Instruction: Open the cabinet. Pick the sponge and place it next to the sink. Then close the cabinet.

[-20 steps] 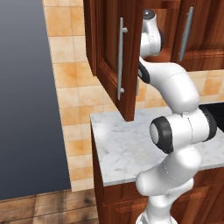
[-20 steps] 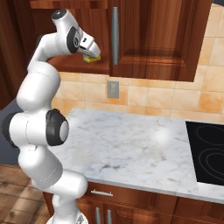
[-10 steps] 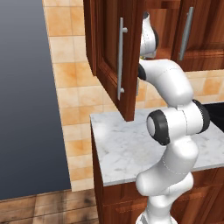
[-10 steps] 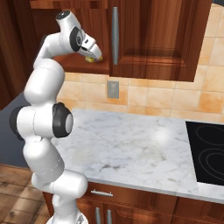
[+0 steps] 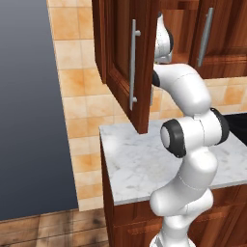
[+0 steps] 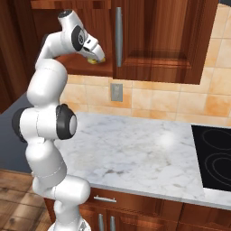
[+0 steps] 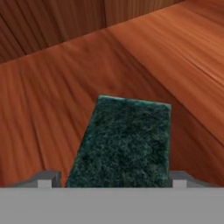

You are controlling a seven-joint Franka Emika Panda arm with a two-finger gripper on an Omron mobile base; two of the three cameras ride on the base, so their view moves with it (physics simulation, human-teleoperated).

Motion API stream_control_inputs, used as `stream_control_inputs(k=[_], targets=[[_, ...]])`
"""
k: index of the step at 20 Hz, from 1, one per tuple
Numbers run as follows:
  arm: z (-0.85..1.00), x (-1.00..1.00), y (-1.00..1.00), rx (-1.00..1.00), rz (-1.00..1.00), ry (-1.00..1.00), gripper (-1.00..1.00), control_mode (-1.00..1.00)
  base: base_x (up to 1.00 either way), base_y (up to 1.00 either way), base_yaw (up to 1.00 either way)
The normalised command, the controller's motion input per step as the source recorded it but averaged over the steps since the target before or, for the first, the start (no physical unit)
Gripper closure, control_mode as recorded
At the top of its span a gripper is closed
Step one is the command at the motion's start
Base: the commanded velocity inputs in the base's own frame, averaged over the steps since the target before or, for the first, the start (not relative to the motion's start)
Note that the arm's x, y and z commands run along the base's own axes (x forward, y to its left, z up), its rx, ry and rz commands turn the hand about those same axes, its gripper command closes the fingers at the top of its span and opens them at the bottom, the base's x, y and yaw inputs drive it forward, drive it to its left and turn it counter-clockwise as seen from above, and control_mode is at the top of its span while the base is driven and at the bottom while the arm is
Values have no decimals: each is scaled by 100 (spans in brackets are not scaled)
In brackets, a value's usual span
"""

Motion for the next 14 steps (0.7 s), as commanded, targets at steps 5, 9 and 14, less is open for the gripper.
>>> stream_control_inputs(k=[5, 9, 14], targets=[[0, 0, 0, 0, 0, 0, 100, -100, 0, 0, 0], [0, -38, 0, 0, 0, 0, 100, -100, 0, 0, 0], [0, -62, -1, 2, 0, 0, 100, -100, 0, 0, 0]])
